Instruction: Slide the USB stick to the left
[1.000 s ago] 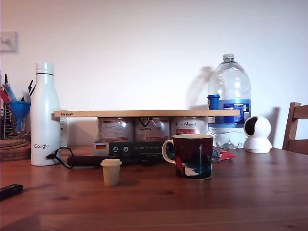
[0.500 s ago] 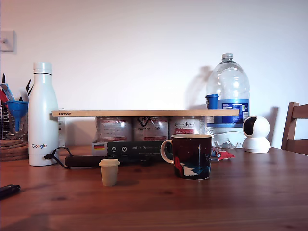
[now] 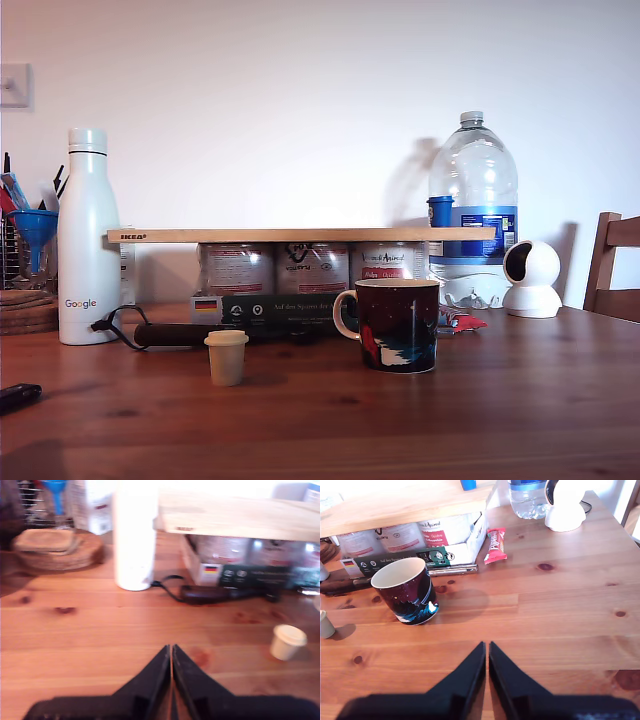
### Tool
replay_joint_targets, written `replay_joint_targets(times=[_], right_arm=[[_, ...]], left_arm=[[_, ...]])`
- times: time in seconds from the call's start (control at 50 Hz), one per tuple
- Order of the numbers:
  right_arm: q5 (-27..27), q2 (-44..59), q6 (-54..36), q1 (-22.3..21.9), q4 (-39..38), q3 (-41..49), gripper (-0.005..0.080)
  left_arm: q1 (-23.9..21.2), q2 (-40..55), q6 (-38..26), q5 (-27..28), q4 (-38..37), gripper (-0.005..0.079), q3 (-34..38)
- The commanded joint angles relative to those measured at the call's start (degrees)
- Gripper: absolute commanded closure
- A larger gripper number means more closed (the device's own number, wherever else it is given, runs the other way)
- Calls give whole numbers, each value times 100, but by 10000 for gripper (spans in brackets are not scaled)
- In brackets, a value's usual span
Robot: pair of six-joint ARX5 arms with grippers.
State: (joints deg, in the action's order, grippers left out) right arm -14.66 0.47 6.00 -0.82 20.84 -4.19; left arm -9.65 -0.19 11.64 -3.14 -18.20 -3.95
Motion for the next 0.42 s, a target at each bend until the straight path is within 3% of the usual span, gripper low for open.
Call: replay_joint_targets(times=[0.0,0.24,0.4], right_arm=[[-22,-35,2,-7,-42,31,763],[-22,-35,2,-7,-42,31,763],[-20,-35,2,-7,-42,31,763]], left_arm=[[118,-55,-85,83,2,767,173],[321,-55,-321,946,-17,767,173],[323,-55,-330,973,-20,766,173]])
